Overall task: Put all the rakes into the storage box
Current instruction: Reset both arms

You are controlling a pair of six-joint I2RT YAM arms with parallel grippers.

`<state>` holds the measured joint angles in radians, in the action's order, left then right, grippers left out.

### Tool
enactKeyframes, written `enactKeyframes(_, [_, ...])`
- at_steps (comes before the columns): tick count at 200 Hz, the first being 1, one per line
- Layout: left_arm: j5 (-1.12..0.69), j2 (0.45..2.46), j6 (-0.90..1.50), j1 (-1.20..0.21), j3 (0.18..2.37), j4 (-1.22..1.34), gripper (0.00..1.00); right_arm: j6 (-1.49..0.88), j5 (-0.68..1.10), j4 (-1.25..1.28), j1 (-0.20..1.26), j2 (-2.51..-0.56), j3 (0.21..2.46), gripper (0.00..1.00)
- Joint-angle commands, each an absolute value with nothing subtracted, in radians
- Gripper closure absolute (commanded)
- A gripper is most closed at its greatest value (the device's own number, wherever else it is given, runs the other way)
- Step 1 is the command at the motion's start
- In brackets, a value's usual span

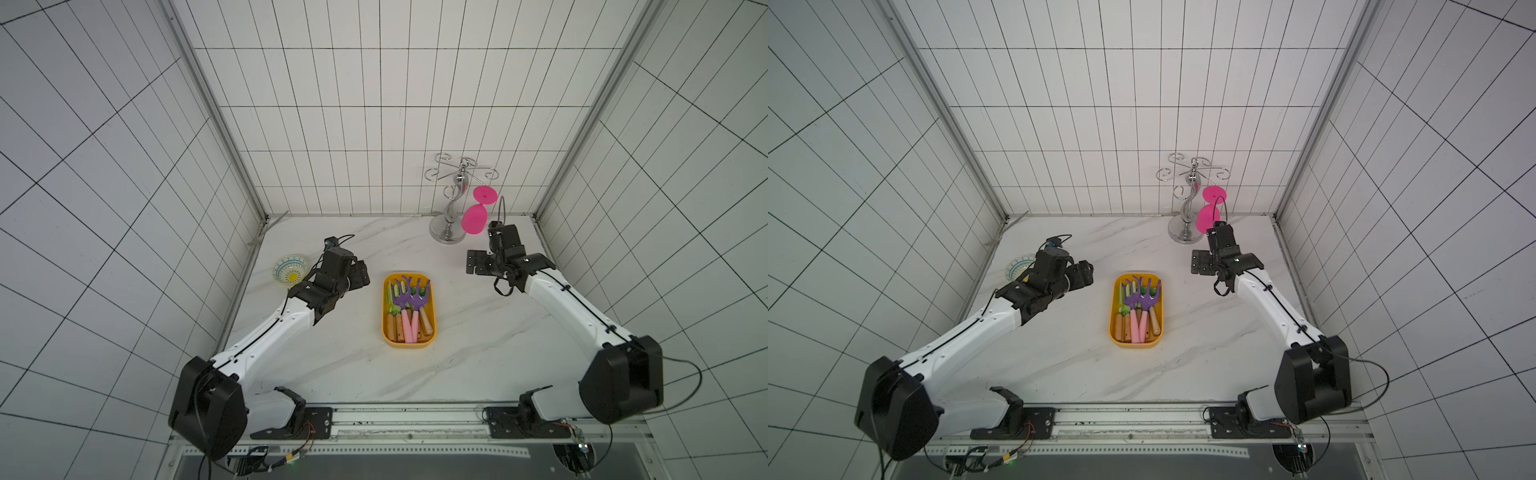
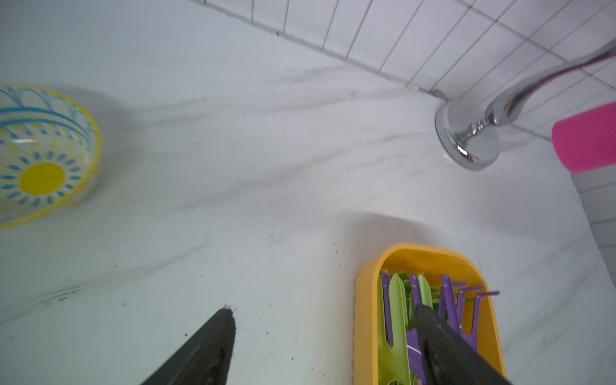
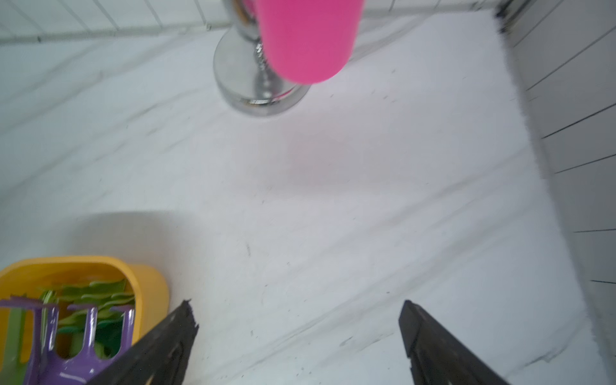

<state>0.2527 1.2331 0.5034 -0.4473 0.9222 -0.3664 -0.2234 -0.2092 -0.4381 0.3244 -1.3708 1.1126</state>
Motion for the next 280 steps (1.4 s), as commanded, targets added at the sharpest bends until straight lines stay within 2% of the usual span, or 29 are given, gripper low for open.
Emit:
enactKeyframes(1, [0.485,1.211,0.286,-0.366,0.828,-0.233,0.04,-0.171,-0.391,-0.25,0.211,-1.387,0.966,0.01])
enactKeyframes(6, [0.497,1.209,0.267,-0.335,0.797,-0.191,0.01,-0.157,-0.404,-0.221,0.197,-1.381,0.947,0.01])
enactKeyframes(35, [0.423,1.277,0.31,-0.107,0.7,-0.034,0.01,-0.034,-0.359,0.175,0.127,-1.334,0.722,0.01])
enactKeyframes(47, [0.409,1.298,0.269,-0.062,0.667,0.047,0.01,-0.05,-0.351,0.256,0.103,-1.36,0.68,0.01])
enactKeyframes(68, [0.274,1.289,0.19,-0.004,0.521,0.351,0.02,-0.013,-0.325,0.482,0.083,-1.429,0.589,0.01])
enactKeyframes(91, [0.177,1.331,0.205,0.036,0.414,0.59,0.02,-0.015,-0.258,0.649,0.054,-1.535,0.539,0.01])
enactKeyframes(102, [0.163,1.379,0.177,0.036,0.407,0.663,0.02,-0.028,-0.223,0.585,0.041,-1.509,0.543,0.01])
enactKeyframes(116, [0.14,1.405,0.135,0.035,0.414,0.686,0.03,-0.018,-0.133,0.709,0.016,-1.513,0.481,0.01])
enactKeyframes(126, [0.13,1.452,0.124,0.036,0.387,0.775,0.03,-0.016,-0.049,0.737,-0.006,-1.513,0.454,0.01])
enactKeyframes(136, [0.142,1.511,0.113,0.023,0.354,0.887,0.03,-0.011,-0.014,0.89,-0.013,-1.563,0.416,0.01])
enactKeyframes(147, [0.178,1.578,0.082,-0.001,0.346,0.998,0.02,-0.013,0.003,0.762,-0.021,-1.532,0.447,0.01])
enactKeyframes(160, [0.203,1.605,0.079,-0.006,0.393,0.954,0.01,-0.017,0.015,0.855,-0.028,-1.557,0.427,0.01])
enactKeyframes(173, [0.211,1.58,0.111,0.003,0.446,0.809,0.01,-0.018,0.019,0.775,-0.03,-1.533,0.443,0.01])
enactKeyframes(182, [0.203,1.558,0.12,0.008,0.466,0.726,0.01,-0.02,0.018,0.811,-0.029,-1.541,0.436,0.01])
enactKeyframes(200, [0.214,1.58,0.11,0.002,0.446,0.8,0.01,-0.018,0.018,0.785,-0.029,-1.536,0.441,0.01])
enactKeyframes(280, [0.216,1.57,0.114,0.002,0.463,0.752,0.01,-0.017,0.019,0.778,-0.03,-1.549,0.454,0.01])
